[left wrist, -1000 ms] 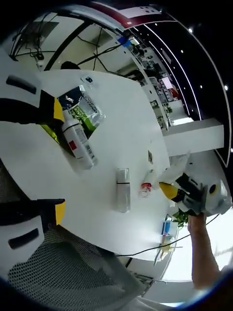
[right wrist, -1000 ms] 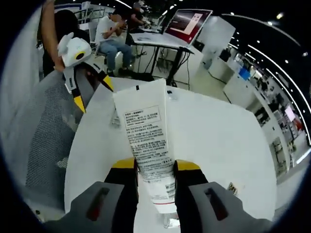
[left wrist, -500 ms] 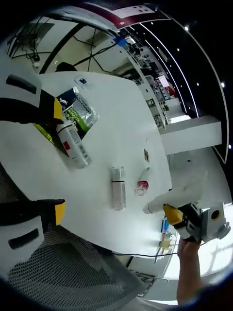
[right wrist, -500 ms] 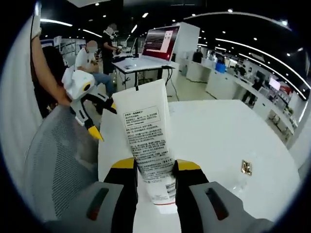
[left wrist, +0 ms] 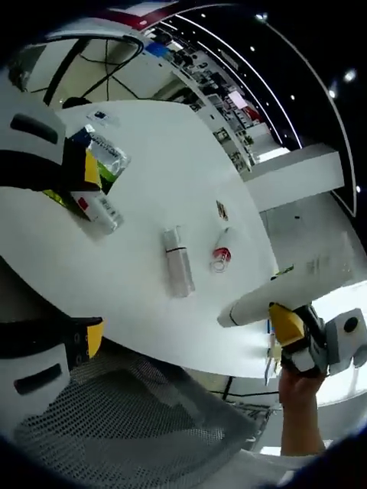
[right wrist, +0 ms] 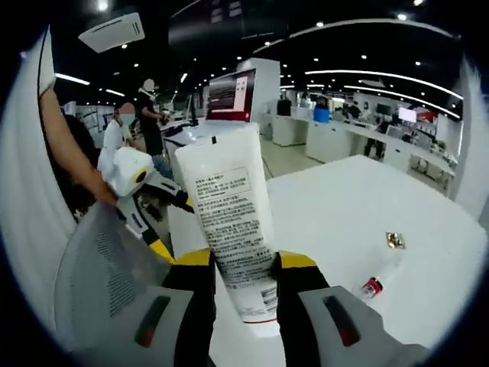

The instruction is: Arrange the skincare products in the storage area until every visible bottle or jar stands upright without overlapping.

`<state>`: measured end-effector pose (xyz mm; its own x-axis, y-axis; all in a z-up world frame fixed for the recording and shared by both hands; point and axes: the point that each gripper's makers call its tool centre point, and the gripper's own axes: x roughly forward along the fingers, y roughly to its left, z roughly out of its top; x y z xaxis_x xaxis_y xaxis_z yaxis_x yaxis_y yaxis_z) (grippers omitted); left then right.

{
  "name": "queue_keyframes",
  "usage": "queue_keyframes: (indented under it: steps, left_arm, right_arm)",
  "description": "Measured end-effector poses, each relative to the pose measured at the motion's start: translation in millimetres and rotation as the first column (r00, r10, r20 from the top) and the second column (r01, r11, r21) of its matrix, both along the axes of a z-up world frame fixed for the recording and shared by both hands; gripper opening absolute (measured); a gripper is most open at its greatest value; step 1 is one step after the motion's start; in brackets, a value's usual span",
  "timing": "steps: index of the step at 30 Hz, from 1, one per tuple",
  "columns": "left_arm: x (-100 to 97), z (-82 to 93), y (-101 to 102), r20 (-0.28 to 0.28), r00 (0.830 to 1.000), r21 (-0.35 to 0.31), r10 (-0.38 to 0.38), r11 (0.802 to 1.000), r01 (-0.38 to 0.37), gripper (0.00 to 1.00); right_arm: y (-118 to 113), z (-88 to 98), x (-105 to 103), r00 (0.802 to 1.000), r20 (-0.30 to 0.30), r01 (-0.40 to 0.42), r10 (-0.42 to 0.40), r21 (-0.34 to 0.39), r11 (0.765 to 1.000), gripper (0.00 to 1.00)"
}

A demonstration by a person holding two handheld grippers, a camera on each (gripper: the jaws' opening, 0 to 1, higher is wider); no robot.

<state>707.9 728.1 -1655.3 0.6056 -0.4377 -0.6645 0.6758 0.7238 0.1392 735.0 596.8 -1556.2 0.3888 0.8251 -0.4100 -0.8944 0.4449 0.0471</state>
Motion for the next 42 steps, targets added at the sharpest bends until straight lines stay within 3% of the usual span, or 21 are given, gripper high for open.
queue_keyframes:
  steps: [11,14,15,17,18,19,20,21,23,24,25,26,28,29,31,33,34,36,39,40,42]
  left_arm:
    - [3.2,18.3,-6,0.051,0.998,-0.041,-0.021,0.999,0.023,0.69]
    - [13.2,36.5,-4,0.068,0.997,-0.137,0.045,0.990,-0.036,0.72]
    - [19.0,48.8,-4,0.067,0.993,-0.202,0.092,0.976,-0.077,0.72]
    - [28.5,72.0,-9,0.037,0.986,-0.359,0.165,0.923,-0.141,0.74]
    - [32.4,82.8,-12,0.017,0.981,-0.433,0.192,0.886,-0.166,0.77]
    - [39.9,96.5,-14,-0.009,0.971,-0.526,0.240,0.824,-0.209,0.80]
    - [43.5,109.2,-19,-0.047,0.964,-0.617,0.262,0.751,-0.235,0.84]
    - [47.8,123.8,-23,-0.097,0.954,-0.710,0.283,0.652,-0.266,0.86]
    - [54.7,139.3,-25,-0.149,0.937,-0.794,0.315,0.526,-0.303,0.91]
    - [59.2,149.0,-27,-0.172,0.931,-0.842,0.323,0.442,-0.309,0.94]
    - [60.2,151.0,-27,-0.177,0.930,-0.851,0.323,0.424,-0.309,0.96]
    - [62.5,158.9,-29,-0.206,0.928,-0.886,0.310,0.344,-0.312,0.98]
    - [64.1,165.2,-33,-0.251,0.919,-0.908,0.306,0.254,-0.332,1.00]
    - [66.0,169.0,-36,-0.279,0.915,-0.921,0.291,0.189,-0.341,1.00]
    - [65.4,174.7,-44,-0.303,0.924,-0.933,0.232,0.123,-0.337,1.00]
    - [66.5,181.3,-47,-0.342,0.923,-0.936,0.177,0.016,-0.351,1.00]
    - [64.8,187.0,-50,-0.369,0.920,-0.929,0.128,-0.067,-0.364,1.00]
    - [62.6,195.1,-50,-0.395,0.917,-0.906,0.057,-0.190,-0.379,1.00]
    - [58.7,199.5,-50,-0.425,0.905,-0.862,-0.008,-0.300,-0.408,1.00]
    - [57.7,200.1,-51,-0.431,0.902,-0.852,-0.020,-0.321,-0.414,1.00]
    - [53.0,198.8,-54,-0.442,0.895,-0.837,-0.056,-0.333,-0.434,1.00]
  right_arm:
    - [-9,-2.4,-32,0.995,-0.068,0.086,-0.078,0.124,0.989,0.28]
    - [-11,-7.7,-36,0.993,-0.076,0.100,-0.091,0.119,0.988,0.29]
    - [-10,-8.9,-37,0.993,-0.079,0.095,-0.086,0.119,0.988,0.29]
    - [-8,-10.6,-40,0.993,-0.087,0.087,-0.077,0.119,0.989,0.29]
    - [-7,-11.5,-40,0.994,-0.083,0.084,-0.075,0.111,0.990,0.29]
    - [-6,-12.4,-41,0.996,-0.061,0.074,-0.068,0.085,0.994,0.29]
    - [-3,-11.4,-43,0.997,-0.050,0.060,-0.056,0.082,0.995,0.29]
    - [-1,-10.6,-45,0.998,-0.046,0.047,-0.043,0.083,0.995,0.29]
    - [2,-8.6,-49,0.999,-0.032,0.032,-0.029,0.083,0.996,0.29]
    - [2,-8.5,-49,0.999,-0.030,0.027,-0.024,0.081,0.996,0.29]
    - [3,-8.0,-50,0.999,-0.028,0.024,-0.022,0.081,0.996,0.29]
    - [3,-7.6,-49,0.999,-0.028,0.025,-0.023,0.081,0.996,0.29]
    - [2,-5.3,-48,0.999,-0.036,0.035,-0.032,0.093,0.995,0.29]
    - [2,-3.0,-46,0.998,-0.044,0.046,-0.041,0.104,0.994,0.29]
    - [5,1.0,-45,0.996,-0.067,0.060,-0.052,0.133,0.989,0.29]
    - [8,3.4,-45,0.995,-0.081,0.066,-0.054,0.156,0.986,0.29]
    - [12,5.8,-46,0.994,-0.097,0.068,-0.052,0.171,0.983,0.29]
    - [18,8.3,-48,0.992,-0.121,0.068,-0.044,0.202,0.977,0.29]
    - [23,9.7,-52,0.988,-0.148,0.068,-0.034,0.228,0.971,0.30]
    - [26,9.1,-53,0.987,-0.159,0.061,-0.024,0.237,0.970,0.30]
    - [29,6.5,-56,0.983,-0.184,0.057,-0.012,0.242,0.969,0.30]
